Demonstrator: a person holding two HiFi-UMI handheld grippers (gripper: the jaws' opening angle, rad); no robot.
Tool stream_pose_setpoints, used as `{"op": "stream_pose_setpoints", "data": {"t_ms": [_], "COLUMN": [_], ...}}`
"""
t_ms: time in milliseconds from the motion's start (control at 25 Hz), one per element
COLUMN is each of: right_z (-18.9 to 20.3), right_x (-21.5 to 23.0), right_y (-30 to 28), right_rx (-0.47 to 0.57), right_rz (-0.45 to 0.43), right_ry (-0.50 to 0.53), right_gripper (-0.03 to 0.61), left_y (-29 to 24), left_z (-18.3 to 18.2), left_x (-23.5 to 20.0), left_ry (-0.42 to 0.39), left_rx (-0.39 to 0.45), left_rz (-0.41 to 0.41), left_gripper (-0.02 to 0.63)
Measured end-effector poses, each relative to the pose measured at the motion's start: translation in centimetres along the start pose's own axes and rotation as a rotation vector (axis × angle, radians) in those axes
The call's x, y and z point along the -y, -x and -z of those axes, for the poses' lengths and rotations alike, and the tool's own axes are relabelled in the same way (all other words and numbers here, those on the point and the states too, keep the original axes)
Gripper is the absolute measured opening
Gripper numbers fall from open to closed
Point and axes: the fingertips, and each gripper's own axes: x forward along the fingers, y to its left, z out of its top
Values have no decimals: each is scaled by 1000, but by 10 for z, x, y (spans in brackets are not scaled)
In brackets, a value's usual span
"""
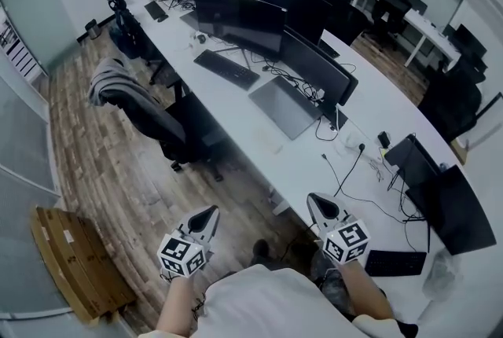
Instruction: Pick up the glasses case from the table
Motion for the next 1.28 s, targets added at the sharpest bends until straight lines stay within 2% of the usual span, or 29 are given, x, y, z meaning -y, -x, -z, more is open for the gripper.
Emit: {"op": "stream_pose_setpoints", "data": {"t_ms": [320, 480, 680, 960, 1280], "right_z": [13, 6, 4, 7, -8], "right_x": [36, 58, 78, 81, 96], "right_y": [-29, -35, -38, -53, -87], "right_rx": [-32, -18, -19, -26, -21], "right_rz": [-66, -62, -53, -62, -31], "right_ry": [8, -3, -14, -31, -32], "right_gripper": [0, 0, 0, 0, 0], "left_y": [-64, -85, -97, -106, -131], "left_z": [-11, -18, -22, -25, -40], "left_x": [10, 10, 8, -3, -39], "left_ry": [-28, -26, -25, -28, -27], "left_rx": [-10, -9, -12, -18, -14], "left_rz": [21, 20, 10, -2, 19], "left_gripper": [9, 9, 9, 9, 9]}}
